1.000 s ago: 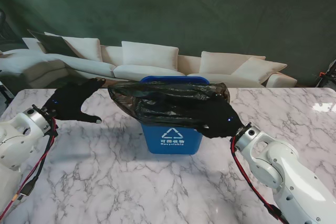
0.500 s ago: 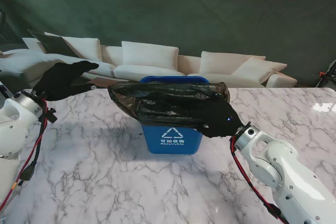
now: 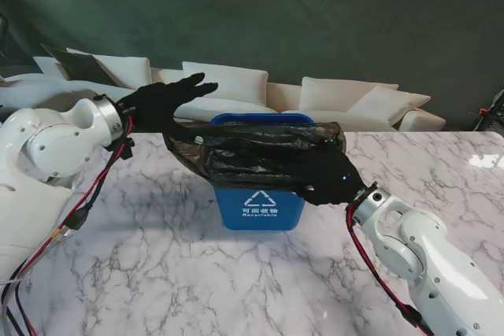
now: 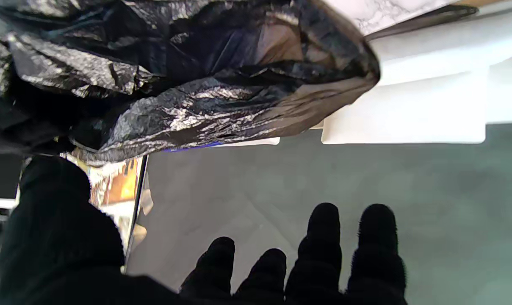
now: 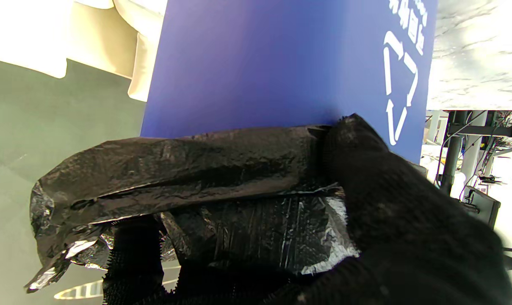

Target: Fit the garbage bag over the bin

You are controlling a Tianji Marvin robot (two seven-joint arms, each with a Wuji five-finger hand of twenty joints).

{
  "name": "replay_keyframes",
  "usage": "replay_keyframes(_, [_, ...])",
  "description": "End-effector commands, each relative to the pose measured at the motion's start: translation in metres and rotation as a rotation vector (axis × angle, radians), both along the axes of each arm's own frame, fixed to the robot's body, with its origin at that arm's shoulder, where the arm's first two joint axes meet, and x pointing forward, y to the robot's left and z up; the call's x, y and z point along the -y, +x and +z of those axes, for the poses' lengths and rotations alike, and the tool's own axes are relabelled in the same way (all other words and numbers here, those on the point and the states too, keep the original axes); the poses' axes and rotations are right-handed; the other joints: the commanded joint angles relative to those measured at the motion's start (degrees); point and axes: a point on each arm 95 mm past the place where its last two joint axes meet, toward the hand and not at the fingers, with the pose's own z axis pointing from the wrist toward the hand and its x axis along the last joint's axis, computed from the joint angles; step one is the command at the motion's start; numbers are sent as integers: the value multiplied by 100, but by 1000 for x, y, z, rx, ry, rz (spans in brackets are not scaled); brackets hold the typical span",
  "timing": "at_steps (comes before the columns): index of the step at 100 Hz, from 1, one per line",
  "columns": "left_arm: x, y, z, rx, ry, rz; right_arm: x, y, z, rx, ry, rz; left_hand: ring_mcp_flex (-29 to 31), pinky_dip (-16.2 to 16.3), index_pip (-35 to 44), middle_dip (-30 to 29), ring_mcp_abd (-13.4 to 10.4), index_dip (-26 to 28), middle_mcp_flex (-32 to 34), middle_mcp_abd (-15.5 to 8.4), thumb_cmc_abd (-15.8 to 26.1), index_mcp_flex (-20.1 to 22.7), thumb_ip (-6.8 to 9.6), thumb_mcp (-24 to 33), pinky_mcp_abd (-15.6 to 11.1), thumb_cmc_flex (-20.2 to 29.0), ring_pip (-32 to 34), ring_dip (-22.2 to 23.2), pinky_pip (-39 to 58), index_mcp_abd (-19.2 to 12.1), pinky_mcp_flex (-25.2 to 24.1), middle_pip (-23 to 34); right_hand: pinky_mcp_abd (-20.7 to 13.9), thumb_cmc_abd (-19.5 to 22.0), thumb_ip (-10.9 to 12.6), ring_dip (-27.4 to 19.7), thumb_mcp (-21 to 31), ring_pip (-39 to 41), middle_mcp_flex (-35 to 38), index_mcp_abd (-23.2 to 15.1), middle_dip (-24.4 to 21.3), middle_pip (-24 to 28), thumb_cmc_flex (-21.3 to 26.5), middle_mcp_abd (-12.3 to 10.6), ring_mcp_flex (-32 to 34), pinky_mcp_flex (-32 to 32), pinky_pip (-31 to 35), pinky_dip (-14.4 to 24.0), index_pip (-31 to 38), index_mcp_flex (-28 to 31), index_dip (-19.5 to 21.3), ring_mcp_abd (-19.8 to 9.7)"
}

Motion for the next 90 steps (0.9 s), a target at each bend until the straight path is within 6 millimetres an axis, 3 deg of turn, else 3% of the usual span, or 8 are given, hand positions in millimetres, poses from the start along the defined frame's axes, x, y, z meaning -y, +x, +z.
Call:
replay_keyframes(1, [13, 4, 2, 8, 6, -32, 5, -1, -8, -18, -19, -19, -6, -79, -105, -88, 113, -134, -318, 115, -252, -241, -98, -64, 55, 46, -41, -51, -45, -86, 97, -77, -103, 45, 112, 176, 657, 271, 106, -759, 59, 142, 474, -85, 306, -58, -54, 21, 28, 235, 99, 189])
replay_keyframes(10, [25, 9, -3, 4, 42, -48, 6, -1, -7, -16, -20, -18, 302, 22, 9, 96, -64, 68, -76, 139, -339, -239, 58, 4, -129, 635, 137, 32, 292, -53, 180, -18, -92, 38, 113, 178, 661, 270, 120, -779, 55, 138, 473, -80, 320, -58, -60, 20, 22, 255, 97, 189])
replay_keyframes(20, [37, 13, -8, -3, 72, -65, 7, 0, -6, -17, -17, -17, 730, 388, 275, 530, -399, 1142, 324, 253, -415, -160, 306, 24, -442, 1236, 456, 548, 992, 90, 192, 117, -92, 29, 114, 179, 666, 271, 135, -781, 50, 134, 472, -72, 338, -57, -62, 21, 18, 260, 97, 190])
replay_keyframes(37, [50, 20, -14, -27, 106, -74, 8, 0, -4, -25, -20, -11, 1186, 770, 904, 1808, -624, 2168, 1431, -87, -147, 565, 551, 86, -715, 1968, 960, 1444, 1847, 162, 364, 963, -85, 4, 111, 182, 687, 263, 173, -794, 50, 116, 460, -74, 362, -63, -73, 21, 3, 302, 95, 192])
replay_keyframes(60, [60, 29, -21, -41, 87, -51, 7, -1, -4, -36, -19, 3, 2078, 1018, 2291, 3310, -914, 3862, 2861, -625, 329, 1382, 526, 337, -813, 3053, 1888, 2675, 2804, -529, 822, 2475, -82, -13, 109, 186, 711, 259, 206, -819, 54, 102, 449, -80, 390, -63, -82, 21, -10, 323, 106, 191])
replay_keyframes(67, [62, 30, -23, -39, 78, -41, 7, -1, -4, -40, -21, 9, 2321, 1078, 2925, 4784, -983, 4738, 3314, -736, 176, 1540, 475, 424, -785, 3456, 2286, 3071, 3053, -758, 926, 2426, -82, -18, 108, 188, 719, 259, 219, -815, 54, 99, 448, -87, 401, -63, -83, 22, -13, 329, 108, 189])
replay_keyframes(76, [64, 33, -23, -22, 70, -27, 6, -1, -4, -44, -23, 14, 2658, 1157, 3775, 5730, -1040, 4796, 4094, -823, 227, 1700, 508, 475, -769, 3797, 2915, 3478, 3307, -809, 1083, 2037, -82, -23, 106, 189, 725, 258, 228, -823, 56, 94, 443, -82, 416, -63, -84, 23, -20, 337, 110, 189])
replay_keyframes(90, [66, 38, -21, 8, 30, 4, 5, -3, -2, -56, -24, 34, 2841, 1252, 4264, 5667, -939, 4657, 4256, -643, 248, 2028, 506, 485, -764, 3878, 3263, 3580, 3633, -807, 1316, 2258, -66, -36, 100, 194, 736, 260, 252, -831, 60, 90, 442, -77, 443, -53, -87, 24, -25, 360, 116, 186])
